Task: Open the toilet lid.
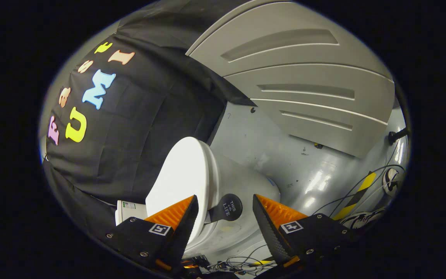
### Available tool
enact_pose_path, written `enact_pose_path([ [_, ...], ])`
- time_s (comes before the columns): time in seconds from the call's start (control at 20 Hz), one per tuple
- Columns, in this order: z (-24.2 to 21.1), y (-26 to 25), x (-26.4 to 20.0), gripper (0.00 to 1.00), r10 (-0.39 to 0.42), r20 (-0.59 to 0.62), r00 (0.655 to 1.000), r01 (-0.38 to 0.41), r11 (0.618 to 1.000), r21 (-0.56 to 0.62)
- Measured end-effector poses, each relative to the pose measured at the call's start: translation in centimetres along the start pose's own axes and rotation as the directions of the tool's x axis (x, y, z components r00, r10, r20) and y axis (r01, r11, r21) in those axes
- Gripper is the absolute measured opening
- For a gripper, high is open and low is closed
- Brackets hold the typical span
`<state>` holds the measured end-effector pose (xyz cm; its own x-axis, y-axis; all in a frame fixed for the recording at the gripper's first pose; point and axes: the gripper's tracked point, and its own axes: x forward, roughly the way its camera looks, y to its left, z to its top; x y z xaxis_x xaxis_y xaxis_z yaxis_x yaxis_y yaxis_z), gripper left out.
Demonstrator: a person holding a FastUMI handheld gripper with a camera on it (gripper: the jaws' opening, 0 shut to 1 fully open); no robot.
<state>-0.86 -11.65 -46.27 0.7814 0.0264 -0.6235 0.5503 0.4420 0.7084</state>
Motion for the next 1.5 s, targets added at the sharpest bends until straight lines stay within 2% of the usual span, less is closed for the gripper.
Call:
enact_pose_path([
  [0.15,-1.0,0.1,1.0,0.83,0.058,-0.037,0.998,-0.056,0.996,0.064],
  [0.3,-1.6,-0.2,1.9,0.65,0.078,-0.049,0.996,-0.072,0.992,0.103],
  [0.6,-2.4,0.1,2.6,0.34,0.136,-0.072,0.988,-0.125,0.982,0.140],
  [0.8,-2.8,0.0,2.4,0.25,0.189,-0.073,0.979,-0.170,0.963,0.207],
  [1.2,-2.7,0.9,2.1,0.02,0.234,-0.027,0.972,-0.224,0.954,0.199],
  [1.5,-2.7,1.1,2.1,0.00,0.197,-0.012,0.980,-0.193,0.970,0.148],
])
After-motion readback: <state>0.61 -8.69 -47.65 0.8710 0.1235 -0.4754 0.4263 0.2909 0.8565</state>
